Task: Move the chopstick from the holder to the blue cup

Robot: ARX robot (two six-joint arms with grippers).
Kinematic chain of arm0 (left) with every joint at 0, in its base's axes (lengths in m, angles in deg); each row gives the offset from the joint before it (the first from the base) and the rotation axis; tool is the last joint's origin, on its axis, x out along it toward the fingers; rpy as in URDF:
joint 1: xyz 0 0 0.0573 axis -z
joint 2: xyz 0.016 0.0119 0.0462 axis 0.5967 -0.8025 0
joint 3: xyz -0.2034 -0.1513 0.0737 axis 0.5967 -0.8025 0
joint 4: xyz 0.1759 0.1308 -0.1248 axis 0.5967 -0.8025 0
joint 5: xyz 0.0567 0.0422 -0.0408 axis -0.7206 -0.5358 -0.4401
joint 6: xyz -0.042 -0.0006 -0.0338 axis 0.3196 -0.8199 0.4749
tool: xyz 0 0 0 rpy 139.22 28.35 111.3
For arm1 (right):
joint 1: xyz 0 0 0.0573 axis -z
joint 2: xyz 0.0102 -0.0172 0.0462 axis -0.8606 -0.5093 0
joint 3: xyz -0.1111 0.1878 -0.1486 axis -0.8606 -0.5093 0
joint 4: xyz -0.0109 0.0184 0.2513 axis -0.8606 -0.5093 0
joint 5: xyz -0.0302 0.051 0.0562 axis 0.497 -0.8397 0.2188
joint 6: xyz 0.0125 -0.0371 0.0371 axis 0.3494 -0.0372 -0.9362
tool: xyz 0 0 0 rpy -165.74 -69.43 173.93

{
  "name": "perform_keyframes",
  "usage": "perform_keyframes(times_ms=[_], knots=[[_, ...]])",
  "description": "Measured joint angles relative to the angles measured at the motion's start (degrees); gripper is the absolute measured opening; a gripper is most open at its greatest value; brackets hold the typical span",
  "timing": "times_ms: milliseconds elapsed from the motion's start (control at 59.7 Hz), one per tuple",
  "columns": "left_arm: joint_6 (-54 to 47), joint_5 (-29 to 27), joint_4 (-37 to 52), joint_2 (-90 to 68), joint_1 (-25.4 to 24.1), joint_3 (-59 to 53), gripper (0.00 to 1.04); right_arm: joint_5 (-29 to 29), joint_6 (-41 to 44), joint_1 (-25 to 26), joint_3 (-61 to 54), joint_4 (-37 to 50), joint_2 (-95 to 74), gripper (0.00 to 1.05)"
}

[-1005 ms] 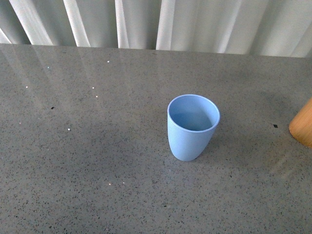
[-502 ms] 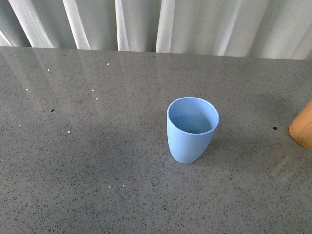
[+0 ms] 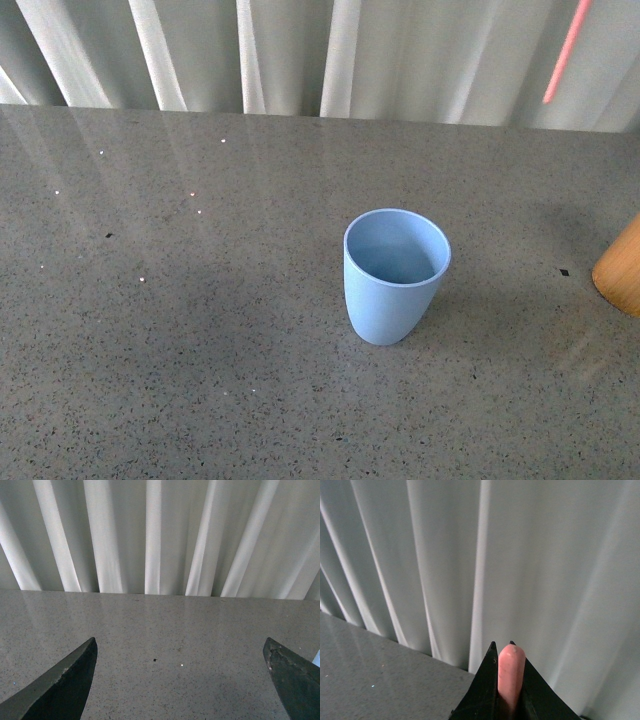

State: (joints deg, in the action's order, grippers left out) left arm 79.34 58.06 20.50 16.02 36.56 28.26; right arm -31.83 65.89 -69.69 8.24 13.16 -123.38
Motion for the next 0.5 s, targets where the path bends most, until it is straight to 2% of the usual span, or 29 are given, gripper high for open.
perform_keyframes(times_ms=[268, 502], knots=[[0.0, 0.0, 0.0, 0.0, 0.0, 0.0, 0.98, 3.4, -3.5, -11.2, 2.8, -0.4, -3.7, 0.02], [0.0, 0.0, 0.0, 0.0, 0.0, 0.0, 0.98, 5.9, -4.1, -18.9, 1.7, -0.4, -3.7, 0.02]])
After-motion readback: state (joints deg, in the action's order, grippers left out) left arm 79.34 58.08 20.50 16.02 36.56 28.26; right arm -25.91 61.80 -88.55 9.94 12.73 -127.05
